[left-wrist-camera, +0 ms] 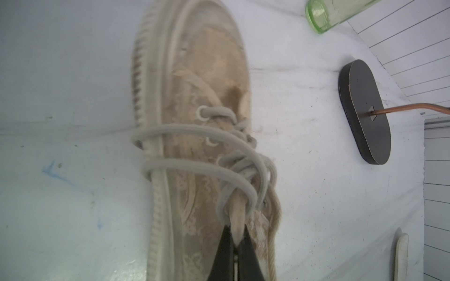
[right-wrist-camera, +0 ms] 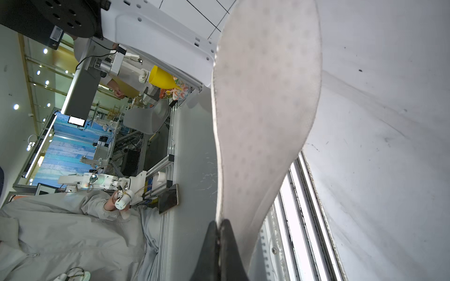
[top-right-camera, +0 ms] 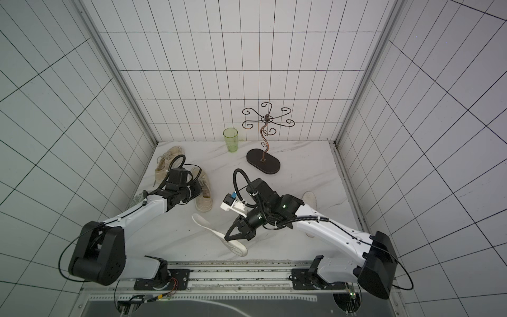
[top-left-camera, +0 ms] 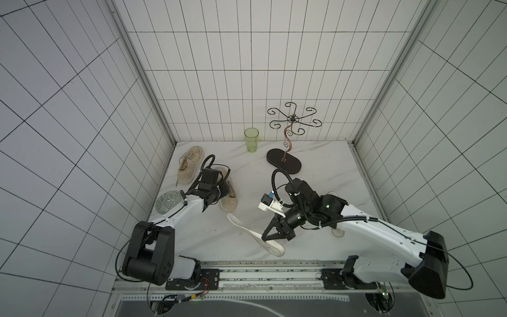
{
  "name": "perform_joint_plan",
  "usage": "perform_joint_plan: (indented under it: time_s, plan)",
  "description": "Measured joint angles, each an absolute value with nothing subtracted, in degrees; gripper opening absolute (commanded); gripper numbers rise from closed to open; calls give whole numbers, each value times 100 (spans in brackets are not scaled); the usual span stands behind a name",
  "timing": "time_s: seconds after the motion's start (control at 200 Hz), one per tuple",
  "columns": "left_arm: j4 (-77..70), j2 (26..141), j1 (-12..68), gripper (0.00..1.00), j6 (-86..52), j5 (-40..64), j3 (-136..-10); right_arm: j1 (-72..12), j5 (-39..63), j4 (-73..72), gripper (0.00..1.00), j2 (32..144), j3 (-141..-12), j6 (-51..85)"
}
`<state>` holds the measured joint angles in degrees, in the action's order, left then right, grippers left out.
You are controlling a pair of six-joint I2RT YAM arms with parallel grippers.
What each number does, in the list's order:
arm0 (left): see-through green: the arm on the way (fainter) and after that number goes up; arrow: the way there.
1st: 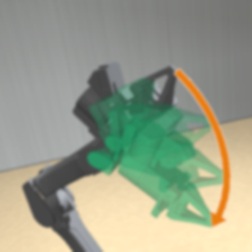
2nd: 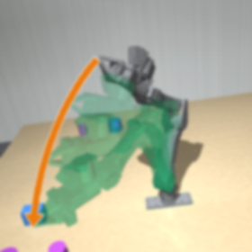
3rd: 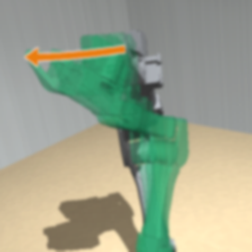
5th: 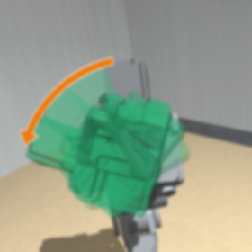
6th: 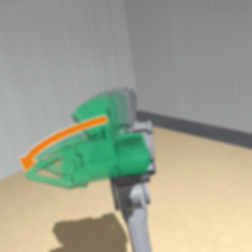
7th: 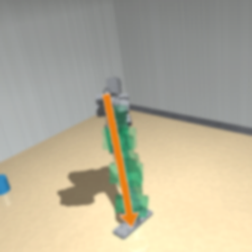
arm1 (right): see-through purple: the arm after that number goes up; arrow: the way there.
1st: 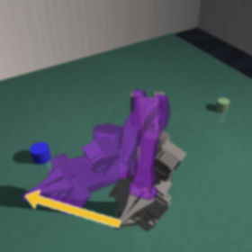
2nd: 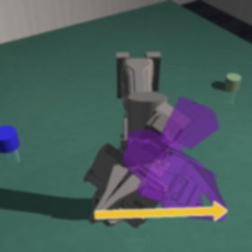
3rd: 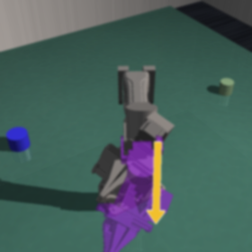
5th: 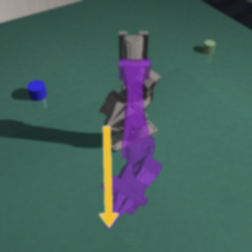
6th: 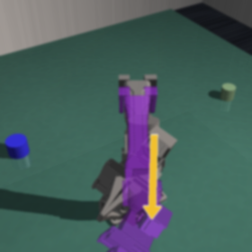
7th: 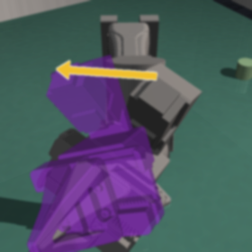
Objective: Remove the insole from the shoe
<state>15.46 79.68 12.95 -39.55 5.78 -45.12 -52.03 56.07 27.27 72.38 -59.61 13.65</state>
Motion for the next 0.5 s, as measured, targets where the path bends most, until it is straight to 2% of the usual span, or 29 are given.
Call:
perform_joint_plan:
  time_s: [0.25, 0.5]
  plan:
    - [1824, 8112, 1256, 0, -3570, 333, -4925, -4224, 4737, 3190, 0, 7310, -5944, 1365]
    - [2545, 9421, 821, 0, -2316, 473, -6661, -3483, 3186, 3760, 0, 7310, -5953, 1177]
